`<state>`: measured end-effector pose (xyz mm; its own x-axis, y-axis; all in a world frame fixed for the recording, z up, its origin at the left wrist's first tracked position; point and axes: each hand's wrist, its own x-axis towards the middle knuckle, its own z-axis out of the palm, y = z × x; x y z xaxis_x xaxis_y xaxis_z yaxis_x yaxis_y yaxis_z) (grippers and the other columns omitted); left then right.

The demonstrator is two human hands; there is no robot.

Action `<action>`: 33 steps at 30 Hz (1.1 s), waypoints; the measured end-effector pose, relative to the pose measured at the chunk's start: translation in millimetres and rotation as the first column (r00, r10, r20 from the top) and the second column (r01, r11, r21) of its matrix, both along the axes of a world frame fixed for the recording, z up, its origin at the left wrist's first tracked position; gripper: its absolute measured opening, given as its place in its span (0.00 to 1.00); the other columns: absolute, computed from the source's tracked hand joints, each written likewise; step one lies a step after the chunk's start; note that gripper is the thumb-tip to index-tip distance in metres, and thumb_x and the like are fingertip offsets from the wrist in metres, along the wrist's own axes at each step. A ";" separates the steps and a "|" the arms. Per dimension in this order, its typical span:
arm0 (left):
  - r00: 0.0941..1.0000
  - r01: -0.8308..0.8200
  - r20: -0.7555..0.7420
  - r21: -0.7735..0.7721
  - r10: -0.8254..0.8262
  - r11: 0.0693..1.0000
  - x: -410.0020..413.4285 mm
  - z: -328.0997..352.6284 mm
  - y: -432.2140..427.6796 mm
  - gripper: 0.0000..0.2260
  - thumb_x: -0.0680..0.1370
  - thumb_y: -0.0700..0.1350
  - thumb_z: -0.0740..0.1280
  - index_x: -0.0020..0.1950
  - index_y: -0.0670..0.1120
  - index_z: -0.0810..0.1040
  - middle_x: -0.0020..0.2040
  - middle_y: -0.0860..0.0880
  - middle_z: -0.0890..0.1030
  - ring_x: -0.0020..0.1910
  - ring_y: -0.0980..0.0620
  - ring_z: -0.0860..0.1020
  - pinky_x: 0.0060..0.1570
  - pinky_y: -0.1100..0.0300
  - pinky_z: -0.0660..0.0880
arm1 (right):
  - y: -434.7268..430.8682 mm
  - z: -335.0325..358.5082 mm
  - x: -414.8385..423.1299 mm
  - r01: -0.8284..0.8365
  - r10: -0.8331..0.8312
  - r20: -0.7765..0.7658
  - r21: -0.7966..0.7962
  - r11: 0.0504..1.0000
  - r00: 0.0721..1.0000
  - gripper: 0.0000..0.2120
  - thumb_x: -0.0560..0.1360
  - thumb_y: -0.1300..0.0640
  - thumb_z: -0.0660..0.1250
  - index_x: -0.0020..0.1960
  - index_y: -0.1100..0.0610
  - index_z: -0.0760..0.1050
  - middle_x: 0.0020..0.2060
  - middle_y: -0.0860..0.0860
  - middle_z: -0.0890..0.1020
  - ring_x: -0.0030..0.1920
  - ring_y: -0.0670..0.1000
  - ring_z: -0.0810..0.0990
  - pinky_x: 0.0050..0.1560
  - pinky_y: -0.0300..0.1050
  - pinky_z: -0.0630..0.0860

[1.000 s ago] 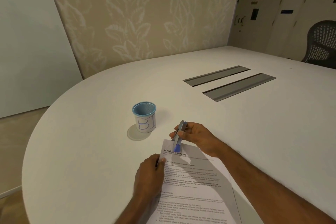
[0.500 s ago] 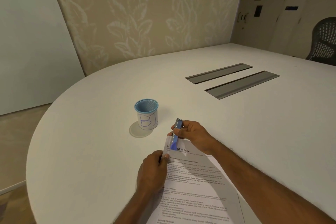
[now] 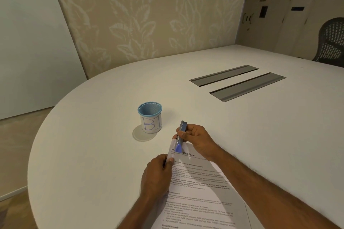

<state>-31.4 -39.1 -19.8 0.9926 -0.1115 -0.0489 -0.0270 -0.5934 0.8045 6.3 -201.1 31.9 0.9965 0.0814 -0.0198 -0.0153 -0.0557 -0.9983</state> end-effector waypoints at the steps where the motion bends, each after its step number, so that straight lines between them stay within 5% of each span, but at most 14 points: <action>1: 1.000 -0.001 0.001 0.005 0.001 1.000 0.4 -0.2 -0.2 0.10 0.80 0.57 0.60 0.50 0.55 0.78 0.45 0.58 0.84 0.39 0.53 0.84 0.42 0.58 0.83 | 0.2 -2.2 0.5 0.010 -0.009 0.014 -0.011 1.000 1.000 0.08 0.78 0.59 0.63 0.51 0.63 0.75 0.45 0.56 0.85 0.33 0.46 0.85 0.33 0.33 0.78; 6: 1.000 0.002 -0.001 0.032 -0.002 0.999 0.0 -0.6 -0.3 0.10 0.80 0.57 0.60 0.50 0.55 0.78 0.46 0.58 0.84 0.40 0.54 0.84 0.41 0.58 0.82 | 3.1 -9.4 0.0 0.080 -0.077 0.065 -0.036 0.996 0.995 0.04 0.77 0.58 0.64 0.47 0.58 0.76 0.34 0.43 0.86 0.33 0.47 0.84 0.33 0.35 0.78; 13: 1.000 0.009 0.000 0.064 -0.009 0.998 -1.5 1.2 -0.9 0.11 0.80 0.57 0.60 0.49 0.55 0.78 0.47 0.58 0.84 0.40 0.53 0.83 0.39 0.62 0.80 | 0.8 -12.9 0.2 0.114 -0.108 0.071 -0.086 0.990 0.992 0.03 0.76 0.54 0.66 0.45 0.52 0.78 0.40 0.48 0.87 0.35 0.51 0.85 0.36 0.41 0.80; 19: 1.000 0.005 -0.009 0.057 -0.004 0.998 -1.4 2.0 0.1 0.10 0.80 0.56 0.60 0.50 0.55 0.78 0.47 0.59 0.83 0.39 0.54 0.83 0.40 0.61 0.81 | -13.9 -5.8 3.7 -0.040 0.038 0.059 0.029 0.999 0.998 0.06 0.76 0.60 0.65 0.49 0.55 0.80 0.52 0.54 0.84 0.48 0.52 0.84 0.49 0.40 0.81; 24: 1.000 0.008 0.018 0.081 -0.009 0.997 -2.4 4.4 1.9 0.12 0.81 0.54 0.58 0.42 0.52 0.76 0.42 0.57 0.83 0.37 0.55 0.81 0.34 0.64 0.72 | -40.0 10.8 9.8 0.189 -0.238 0.116 0.325 0.927 0.964 0.07 0.77 0.62 0.62 0.53 0.61 0.77 0.40 0.53 0.86 0.42 0.52 0.84 0.46 0.41 0.81; 26: 1.000 -0.003 0.024 0.088 0.001 0.996 -2.7 5.6 2.2 0.14 0.81 0.54 0.58 0.39 0.51 0.74 0.38 0.56 0.81 0.35 0.55 0.79 0.32 0.64 0.69 | -54.9 15.8 10.2 0.293 -0.322 0.137 0.196 0.936 0.937 0.08 0.76 0.60 0.64 0.53 0.62 0.78 0.38 0.56 0.84 0.39 0.53 0.81 0.44 0.42 0.80; 28: 1.000 -0.008 0.022 0.082 0.006 0.997 -2.2 4.7 2.4 0.15 0.81 0.53 0.58 0.39 0.49 0.75 0.37 0.55 0.81 0.35 0.55 0.80 0.33 0.62 0.71 | -73.7 15.1 9.9 0.367 -0.332 0.215 -0.144 0.919 0.918 0.07 0.76 0.57 0.67 0.51 0.59 0.79 0.38 0.58 0.81 0.38 0.52 0.77 0.44 0.45 0.76; 31: 1.000 -0.010 0.024 0.072 0.009 0.997 -3.7 6.0 2.1 0.15 0.81 0.53 0.59 0.37 0.50 0.73 0.36 0.56 0.80 0.34 0.55 0.78 0.32 0.63 0.69 | -98.0 6.6 6.0 0.299 -0.169 0.251 -0.694 0.655 0.953 0.12 0.75 0.53 0.67 0.34 0.55 0.75 0.34 0.57 0.76 0.36 0.53 0.77 0.40 0.48 0.72; 33: 1.000 -0.006 0.031 0.067 0.004 0.998 -4.8 7.3 1.9 0.15 0.81 0.52 0.59 0.37 0.51 0.73 0.35 0.56 0.80 0.33 0.56 0.78 0.32 0.64 0.67 | -108.9 -6.3 3.5 0.237 -0.150 0.185 -0.817 0.525 0.971 0.16 0.74 0.50 0.66 0.31 0.56 0.68 0.33 0.58 0.76 0.36 0.56 0.78 0.36 0.48 0.70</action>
<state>-36.2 -37.2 -12.5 0.9943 -0.1039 -0.0257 -0.0479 -0.6463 0.7616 9.8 -310.0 25.7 0.9865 -0.1235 0.1075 -0.0534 -0.8631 -0.5023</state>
